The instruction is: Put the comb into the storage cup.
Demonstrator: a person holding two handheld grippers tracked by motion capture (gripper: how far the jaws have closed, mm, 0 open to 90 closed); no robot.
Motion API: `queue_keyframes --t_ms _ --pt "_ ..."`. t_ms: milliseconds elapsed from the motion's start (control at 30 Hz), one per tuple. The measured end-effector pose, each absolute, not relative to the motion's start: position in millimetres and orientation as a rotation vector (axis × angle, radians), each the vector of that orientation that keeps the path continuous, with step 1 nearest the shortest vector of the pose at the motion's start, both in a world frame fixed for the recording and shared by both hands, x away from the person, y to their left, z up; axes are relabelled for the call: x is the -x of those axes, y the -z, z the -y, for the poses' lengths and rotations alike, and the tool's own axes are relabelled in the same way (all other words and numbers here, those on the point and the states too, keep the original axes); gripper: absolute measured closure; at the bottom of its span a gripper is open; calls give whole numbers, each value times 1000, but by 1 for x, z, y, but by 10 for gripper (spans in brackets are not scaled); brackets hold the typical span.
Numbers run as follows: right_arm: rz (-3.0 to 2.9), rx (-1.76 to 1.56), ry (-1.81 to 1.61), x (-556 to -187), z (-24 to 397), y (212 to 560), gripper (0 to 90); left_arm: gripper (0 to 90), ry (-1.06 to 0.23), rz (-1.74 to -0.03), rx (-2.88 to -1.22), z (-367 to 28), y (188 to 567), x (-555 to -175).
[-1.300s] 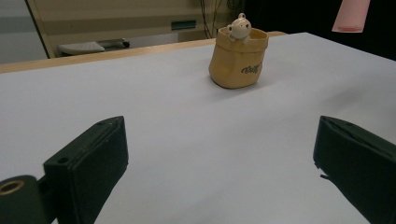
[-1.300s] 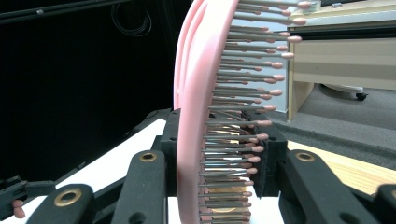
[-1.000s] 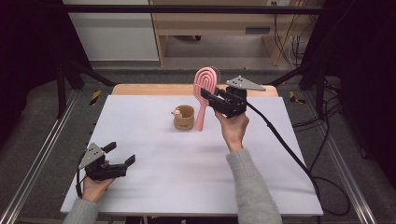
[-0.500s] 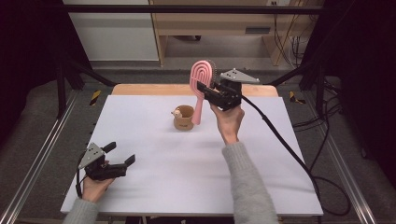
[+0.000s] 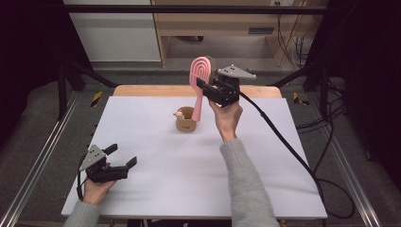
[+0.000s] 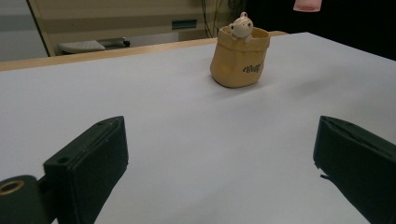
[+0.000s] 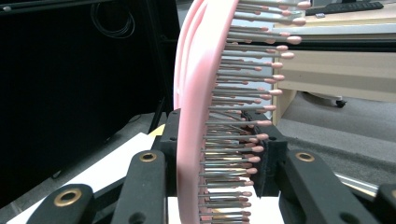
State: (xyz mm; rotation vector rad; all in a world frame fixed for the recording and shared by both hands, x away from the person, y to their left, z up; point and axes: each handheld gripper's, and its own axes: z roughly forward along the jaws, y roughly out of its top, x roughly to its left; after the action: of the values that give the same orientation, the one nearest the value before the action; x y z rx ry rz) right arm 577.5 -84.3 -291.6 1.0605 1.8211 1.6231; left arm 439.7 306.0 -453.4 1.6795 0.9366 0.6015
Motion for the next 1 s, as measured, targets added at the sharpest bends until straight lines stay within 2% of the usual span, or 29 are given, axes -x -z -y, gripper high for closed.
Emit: queue_keyframes --t_ms 1000 --pt "-1795 -1111 -1568 -613 65 301 642 31 -597 -941 -1678 -307 454 -440"
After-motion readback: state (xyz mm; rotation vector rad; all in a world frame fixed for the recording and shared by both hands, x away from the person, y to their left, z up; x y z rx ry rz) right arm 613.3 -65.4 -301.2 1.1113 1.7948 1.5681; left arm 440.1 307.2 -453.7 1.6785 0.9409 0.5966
